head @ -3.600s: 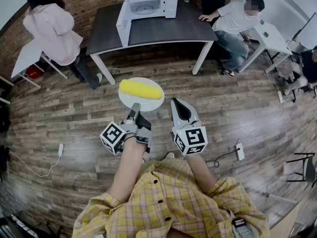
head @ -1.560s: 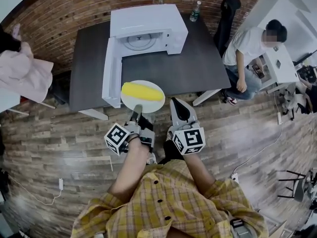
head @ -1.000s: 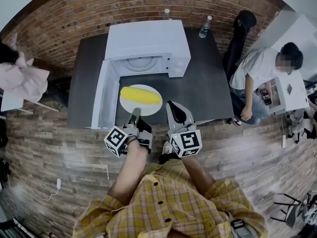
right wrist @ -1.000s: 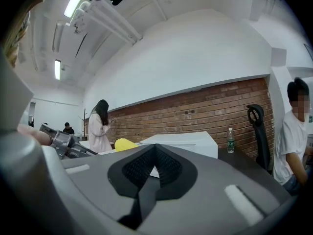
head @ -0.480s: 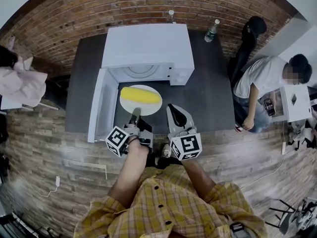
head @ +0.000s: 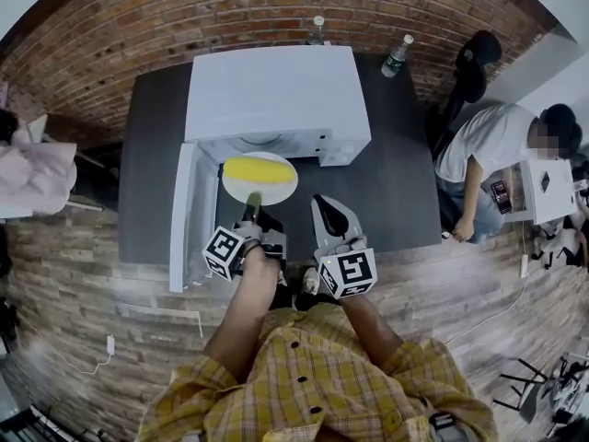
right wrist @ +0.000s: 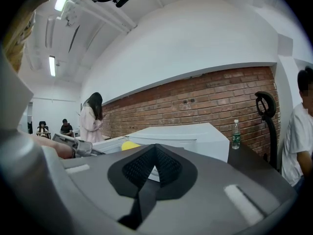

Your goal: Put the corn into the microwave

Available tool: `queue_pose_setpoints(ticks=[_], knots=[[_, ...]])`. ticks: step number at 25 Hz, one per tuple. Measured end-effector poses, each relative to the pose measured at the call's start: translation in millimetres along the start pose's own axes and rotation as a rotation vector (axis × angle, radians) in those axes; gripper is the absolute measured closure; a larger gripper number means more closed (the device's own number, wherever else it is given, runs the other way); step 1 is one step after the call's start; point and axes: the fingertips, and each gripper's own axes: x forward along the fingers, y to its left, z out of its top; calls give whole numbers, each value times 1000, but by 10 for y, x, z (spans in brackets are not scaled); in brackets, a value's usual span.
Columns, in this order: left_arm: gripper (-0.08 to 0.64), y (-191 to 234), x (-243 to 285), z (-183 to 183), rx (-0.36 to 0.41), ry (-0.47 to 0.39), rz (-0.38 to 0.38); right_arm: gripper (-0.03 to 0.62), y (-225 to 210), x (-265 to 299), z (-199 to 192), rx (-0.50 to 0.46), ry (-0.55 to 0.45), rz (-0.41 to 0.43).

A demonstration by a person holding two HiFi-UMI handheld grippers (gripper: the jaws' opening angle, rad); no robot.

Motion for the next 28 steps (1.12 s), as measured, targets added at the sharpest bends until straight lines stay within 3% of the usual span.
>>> queue_pose_setpoints(ticks=[15,28], knots=[[540,593,971,393,-1,-22,109,589,-121,542,-201,-5,49,-25],[538,935,1316,453,-1,-35,209,589,-193,686,-307,8,80,-43]])
